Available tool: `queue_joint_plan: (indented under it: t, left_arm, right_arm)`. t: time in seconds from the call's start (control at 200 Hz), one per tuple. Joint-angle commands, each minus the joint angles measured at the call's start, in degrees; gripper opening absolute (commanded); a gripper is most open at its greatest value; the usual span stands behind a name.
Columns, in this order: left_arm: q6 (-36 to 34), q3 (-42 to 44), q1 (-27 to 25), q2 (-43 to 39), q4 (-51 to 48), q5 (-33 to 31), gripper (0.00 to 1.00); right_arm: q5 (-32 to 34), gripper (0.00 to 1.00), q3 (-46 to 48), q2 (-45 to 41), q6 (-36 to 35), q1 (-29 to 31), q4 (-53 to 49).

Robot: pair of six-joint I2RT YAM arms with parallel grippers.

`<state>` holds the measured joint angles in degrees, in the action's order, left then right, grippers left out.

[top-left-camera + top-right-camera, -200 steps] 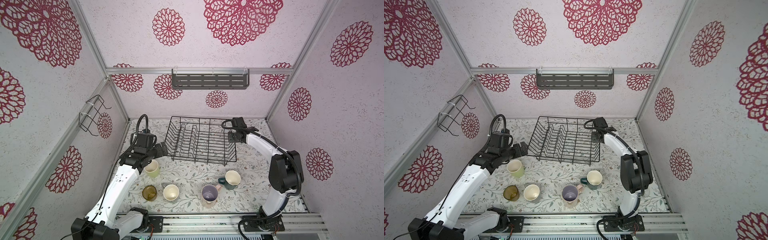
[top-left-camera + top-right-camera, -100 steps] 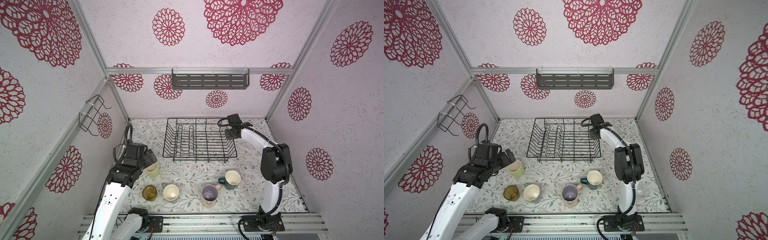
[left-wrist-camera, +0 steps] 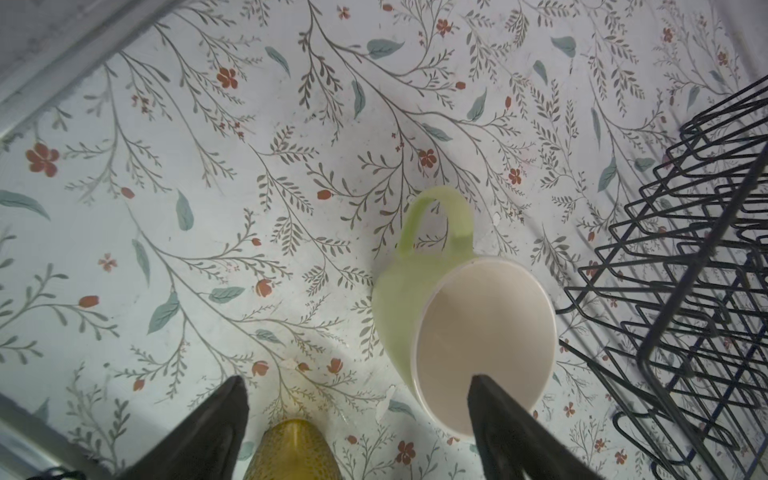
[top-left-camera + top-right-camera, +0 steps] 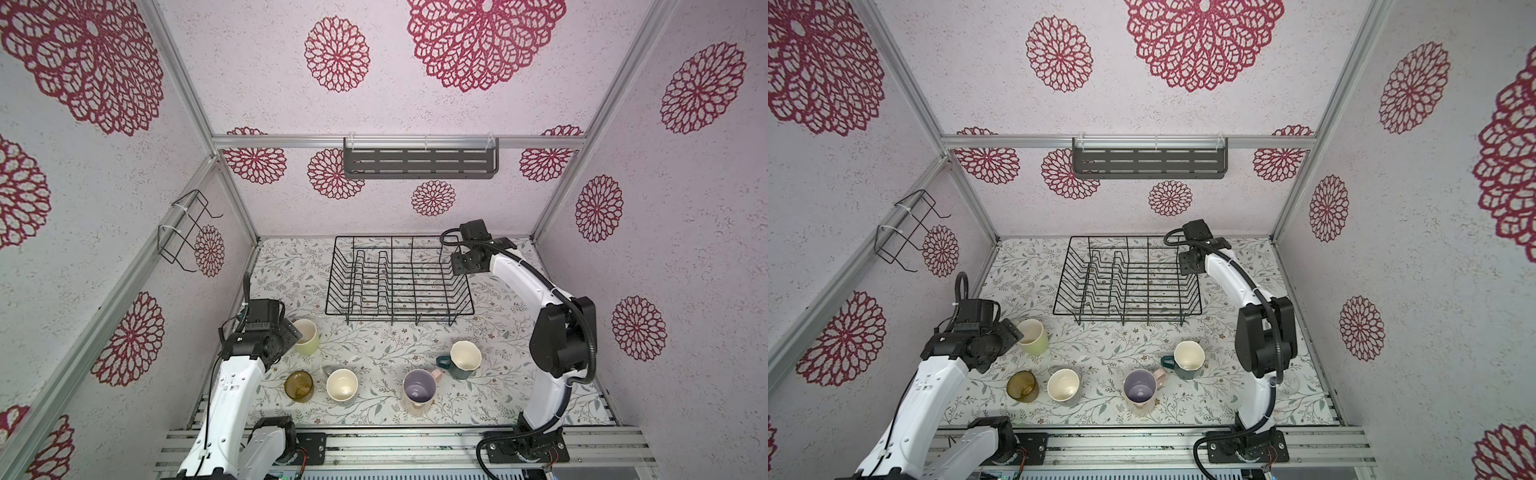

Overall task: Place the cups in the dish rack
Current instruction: 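Lower the left gripper onto the light green mug while the right hovers, then grip the light green mug rim with the left gripper and lift it over the rack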

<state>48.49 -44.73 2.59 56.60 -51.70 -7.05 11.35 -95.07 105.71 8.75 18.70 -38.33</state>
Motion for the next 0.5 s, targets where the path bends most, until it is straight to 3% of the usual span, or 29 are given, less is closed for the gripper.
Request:
queue_joint_plan:
  t: [0.0, 0.155, 0.34, 0.495]
  left_arm:
    - [1.0, 1.4, 0.4, 2.6, 5.4, 3.7, 0.85]
    - [0.3, 1.3, 0.4, 6.6, 6.9, 3.9, 0.82]
    - [0.5, 1.2, 0.4, 9.9, 7.4, 1.8, 0.66]
    - [1.1, 2.7, 0.4, 10.5, 10.0, 2.0, 0.59]
  right_arm:
    - [-2.2, 0.67, 2.9, -7.2, 4.2, 1.1, 1.2]
    - [-3.3, 0.67, 7.9, -12.2, 5.5, 1.9, 4.3]
    - [-1.3, 0.67, 12.9, -15.8, 9.4, 2.2, 6.8]
    - [-3.7, 0.67, 18.3, -19.4, 11.0, 2.7, 11.3]
